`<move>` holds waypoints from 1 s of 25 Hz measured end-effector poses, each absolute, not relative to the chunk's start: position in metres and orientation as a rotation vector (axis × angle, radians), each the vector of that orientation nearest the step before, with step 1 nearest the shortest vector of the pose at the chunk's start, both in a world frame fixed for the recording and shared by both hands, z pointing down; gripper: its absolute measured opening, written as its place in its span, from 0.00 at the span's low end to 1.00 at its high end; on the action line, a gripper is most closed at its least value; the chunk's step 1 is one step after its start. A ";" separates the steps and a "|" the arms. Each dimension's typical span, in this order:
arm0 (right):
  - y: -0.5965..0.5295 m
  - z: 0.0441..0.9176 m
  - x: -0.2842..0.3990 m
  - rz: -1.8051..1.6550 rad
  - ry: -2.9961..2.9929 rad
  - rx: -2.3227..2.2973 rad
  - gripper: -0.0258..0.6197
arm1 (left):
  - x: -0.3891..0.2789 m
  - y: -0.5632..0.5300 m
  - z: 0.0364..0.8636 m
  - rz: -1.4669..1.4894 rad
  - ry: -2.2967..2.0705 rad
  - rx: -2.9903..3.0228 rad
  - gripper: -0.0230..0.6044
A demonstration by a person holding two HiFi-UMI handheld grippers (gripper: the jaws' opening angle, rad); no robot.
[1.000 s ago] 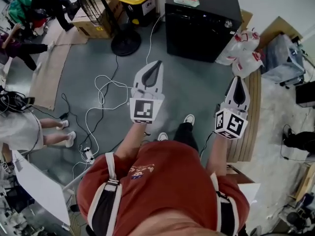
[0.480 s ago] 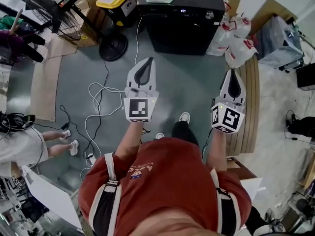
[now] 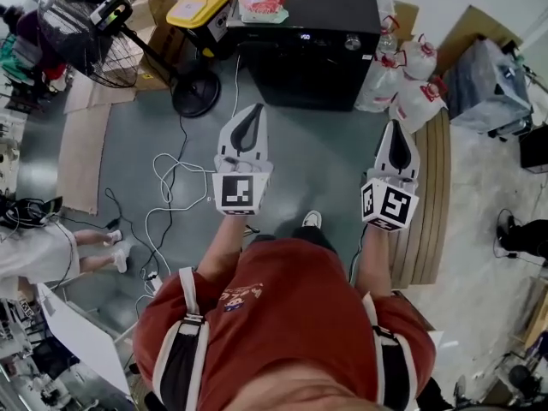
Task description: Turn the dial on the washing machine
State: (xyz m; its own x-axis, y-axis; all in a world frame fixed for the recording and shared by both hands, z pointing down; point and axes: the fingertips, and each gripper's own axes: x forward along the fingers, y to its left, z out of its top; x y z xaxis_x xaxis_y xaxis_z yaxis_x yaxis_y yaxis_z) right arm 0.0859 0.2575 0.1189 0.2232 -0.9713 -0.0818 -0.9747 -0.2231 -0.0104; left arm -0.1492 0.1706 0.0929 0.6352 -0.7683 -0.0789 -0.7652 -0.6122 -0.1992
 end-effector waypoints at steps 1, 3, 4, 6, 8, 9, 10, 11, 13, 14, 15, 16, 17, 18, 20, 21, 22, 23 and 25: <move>0.252 0.118 0.090 0.091 1.931 -2.400 0.05 | -0.145 0.167 0.094 -0.033 1.263 -2.631 0.05; 0.240 0.116 0.097 0.099 1.953 -2.383 0.05 | -0.141 0.158 0.093 -0.037 1.279 -2.618 0.05; 0.235 0.116 0.099 0.103 1.962 -2.377 0.05 | -0.140 0.153 0.093 -0.031 1.289 -2.616 0.05; 0.224 0.116 0.102 0.106 1.972 -2.369 0.05 | -0.140 0.144 0.094 -0.038 1.307 -2.606 0.05; 0.214 0.119 0.104 0.096 1.978 -2.366 0.05 | -0.140 0.134 0.097 -0.041 1.322 -2.607 0.05; 0.207 0.120 0.105 0.093 1.983 -2.368 0.05 | -0.139 0.129 0.098 -0.040 1.327 -2.610 0.05; 0.200 0.121 0.106 0.092 1.989 -2.369 0.05 | -0.138 0.122 0.099 -0.042 1.328 -2.610 0.05; 0.192 0.122 0.106 0.094 1.994 -2.370 0.05 | -0.137 0.114 0.102 -0.046 1.326 -2.609 0.05; 0.174 0.125 0.103 0.098 2.001 -2.370 0.05 | -0.136 0.097 0.107 -0.039 1.324 -2.613 0.05; 0.164 0.126 0.102 0.099 2.004 -2.372 0.05 | -0.136 0.088 0.109 -0.025 1.326 -2.620 0.05; 0.153 0.128 0.101 0.100 2.008 -2.375 0.05 | -0.135 0.079 0.110 -0.011 1.328 -2.628 0.05; 0.141 0.129 0.100 0.100 2.012 -2.380 0.05 | -0.135 0.067 0.113 -0.005 1.330 -2.633 0.05; 0.129 0.129 0.100 0.101 2.015 -2.384 0.05 | -0.135 0.055 0.116 -0.011 1.330 -2.634 0.05; 0.116 0.128 0.100 0.103 2.017 -2.386 0.05 | -0.135 0.042 0.118 -0.017 1.330 -2.634 0.05; 0.089 0.129 0.100 0.104 2.022 -2.387 0.05 | -0.136 0.015 0.122 -0.020 1.333 -2.631 0.05; 0.076 0.129 0.100 0.102 2.025 -2.387 0.05 | -0.136 0.002 0.122 -0.018 1.334 -2.628 0.05; 0.063 0.130 0.099 0.100 2.027 -2.387 0.05 | -0.137 -0.011 0.122 -0.016 1.334 -2.626 0.05; 0.049 0.130 0.098 0.097 2.029 -2.387 0.05 | -0.138 -0.023 0.123 -0.015 1.335 -2.626 0.05; 0.023 0.132 0.093 0.091 2.033 -2.384 0.05 | -0.143 -0.048 0.125 -0.020 1.338 -2.629 0.05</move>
State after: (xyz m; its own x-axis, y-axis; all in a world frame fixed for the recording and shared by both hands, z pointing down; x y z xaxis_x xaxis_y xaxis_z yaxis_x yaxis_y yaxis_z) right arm 0.0929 0.0231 0.1317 0.1570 -0.9864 -0.0483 -0.9868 -0.1587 0.0325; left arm -0.1427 -0.0479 0.1247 0.5920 -0.8025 -0.0747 -0.7999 -0.5737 -0.1760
